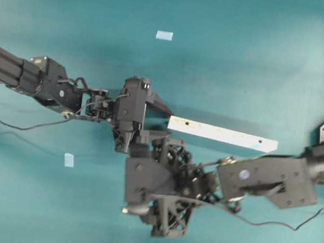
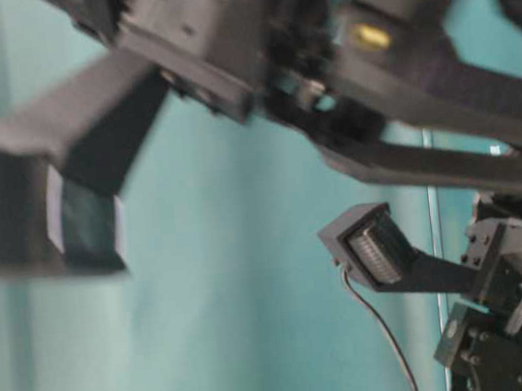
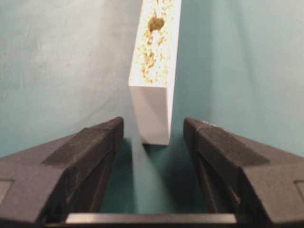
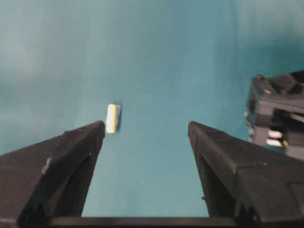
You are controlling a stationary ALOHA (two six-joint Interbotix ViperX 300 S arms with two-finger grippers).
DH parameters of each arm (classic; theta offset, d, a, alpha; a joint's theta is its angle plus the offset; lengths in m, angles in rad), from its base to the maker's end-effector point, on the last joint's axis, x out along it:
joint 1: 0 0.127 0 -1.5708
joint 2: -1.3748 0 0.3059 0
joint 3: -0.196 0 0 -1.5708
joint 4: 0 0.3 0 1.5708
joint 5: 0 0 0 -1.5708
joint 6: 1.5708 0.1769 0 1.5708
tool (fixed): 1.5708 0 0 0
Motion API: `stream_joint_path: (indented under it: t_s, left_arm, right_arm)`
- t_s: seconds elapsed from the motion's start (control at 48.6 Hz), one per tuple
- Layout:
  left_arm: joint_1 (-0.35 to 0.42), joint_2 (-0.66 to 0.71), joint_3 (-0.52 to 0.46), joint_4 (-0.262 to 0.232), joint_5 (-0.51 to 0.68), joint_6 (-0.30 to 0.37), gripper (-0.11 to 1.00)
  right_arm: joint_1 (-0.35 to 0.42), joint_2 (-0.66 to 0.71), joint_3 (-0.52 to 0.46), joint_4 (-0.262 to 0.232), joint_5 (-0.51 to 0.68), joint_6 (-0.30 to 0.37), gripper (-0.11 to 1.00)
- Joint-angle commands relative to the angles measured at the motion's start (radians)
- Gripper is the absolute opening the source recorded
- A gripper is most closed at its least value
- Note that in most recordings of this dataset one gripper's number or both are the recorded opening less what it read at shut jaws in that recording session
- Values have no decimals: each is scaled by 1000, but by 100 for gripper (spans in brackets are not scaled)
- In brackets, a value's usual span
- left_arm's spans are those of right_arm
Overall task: Move the wooden board into place and insert the rod into its hole.
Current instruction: 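Swing the right gripper down over the wooden dowel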
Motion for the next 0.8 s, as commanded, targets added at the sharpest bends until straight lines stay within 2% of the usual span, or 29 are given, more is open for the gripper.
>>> stream_joint_path:
  t_s: [0.0,0.226,0.391,0.618,0.782]
  left_arm:
    - [-3,8,-26,3,-8,8,70]
    - [-3,35,-61,3,-17,8,70]
    - [-3,44,-52,3,-20,8,70]
    - [-3,49,-49,3,-20,9,72]
    - [-3,49,-51,3,-20,9,73]
  right_arm:
    - [15,17,-69,2,40,3,80]
    - [32,135,-221,25,227,6,77]
    - [41,202,-296,31,314,8,66]
    - [43,250,-310,58,310,26,63]
    - [43,276,-311,60,252,40,63]
